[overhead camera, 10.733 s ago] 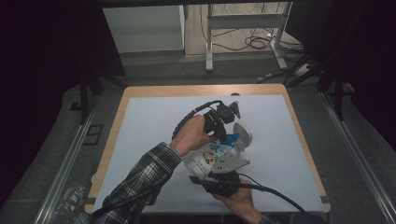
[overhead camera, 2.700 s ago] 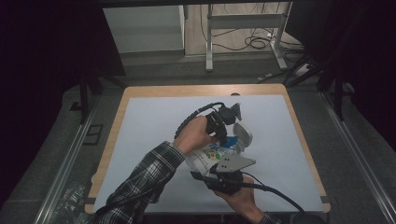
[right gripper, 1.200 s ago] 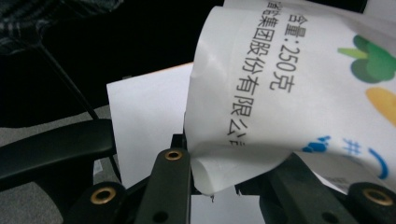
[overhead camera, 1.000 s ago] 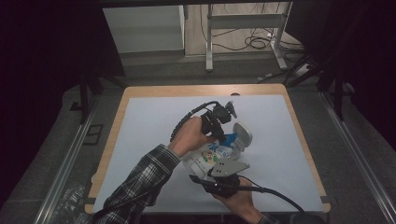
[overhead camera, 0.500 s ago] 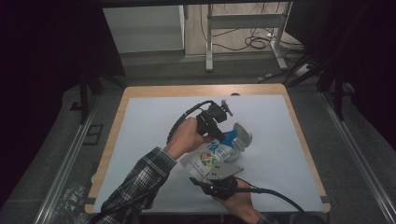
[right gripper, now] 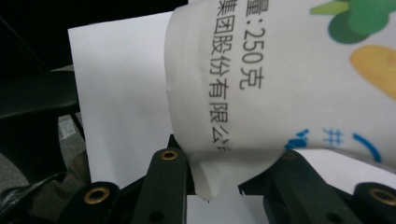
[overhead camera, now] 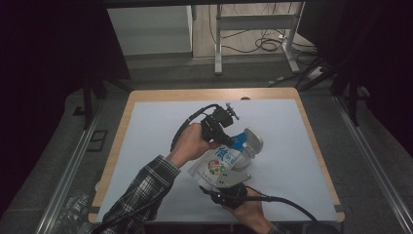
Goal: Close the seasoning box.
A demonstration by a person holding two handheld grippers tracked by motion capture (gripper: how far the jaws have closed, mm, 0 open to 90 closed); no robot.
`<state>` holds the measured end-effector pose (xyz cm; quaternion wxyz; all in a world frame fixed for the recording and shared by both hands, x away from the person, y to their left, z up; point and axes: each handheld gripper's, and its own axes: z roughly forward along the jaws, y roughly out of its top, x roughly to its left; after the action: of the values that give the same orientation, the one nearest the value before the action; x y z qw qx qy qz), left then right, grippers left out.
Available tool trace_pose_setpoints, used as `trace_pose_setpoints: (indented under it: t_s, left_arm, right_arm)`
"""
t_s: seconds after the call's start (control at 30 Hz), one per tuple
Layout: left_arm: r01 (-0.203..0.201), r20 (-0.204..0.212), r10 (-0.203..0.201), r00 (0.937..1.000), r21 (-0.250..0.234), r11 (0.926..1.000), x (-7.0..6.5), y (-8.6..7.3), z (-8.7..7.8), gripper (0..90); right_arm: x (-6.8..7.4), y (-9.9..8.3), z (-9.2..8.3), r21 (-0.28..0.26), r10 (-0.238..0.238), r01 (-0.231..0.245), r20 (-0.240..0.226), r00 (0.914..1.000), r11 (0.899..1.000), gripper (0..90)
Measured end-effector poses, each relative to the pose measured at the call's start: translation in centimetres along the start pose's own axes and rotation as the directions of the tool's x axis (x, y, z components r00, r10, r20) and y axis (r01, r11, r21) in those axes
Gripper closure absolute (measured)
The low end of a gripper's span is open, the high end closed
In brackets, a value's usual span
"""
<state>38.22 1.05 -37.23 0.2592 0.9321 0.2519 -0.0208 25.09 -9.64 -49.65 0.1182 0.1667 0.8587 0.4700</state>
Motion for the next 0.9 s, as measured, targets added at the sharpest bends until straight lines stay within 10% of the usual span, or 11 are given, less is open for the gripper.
trace_pose_setpoints:
  t_s: [0.9]
  left_arm:
    - [-0.026,0.007,0.027,0.9996,-0.107,0.9939,-0.1,-1.3,-1.2,89.6]
  right_arm:
    - [-0.5,-0.8,0.2,0.096,-0.003,-0.002,0.043,0.9991,0.995,59.0]
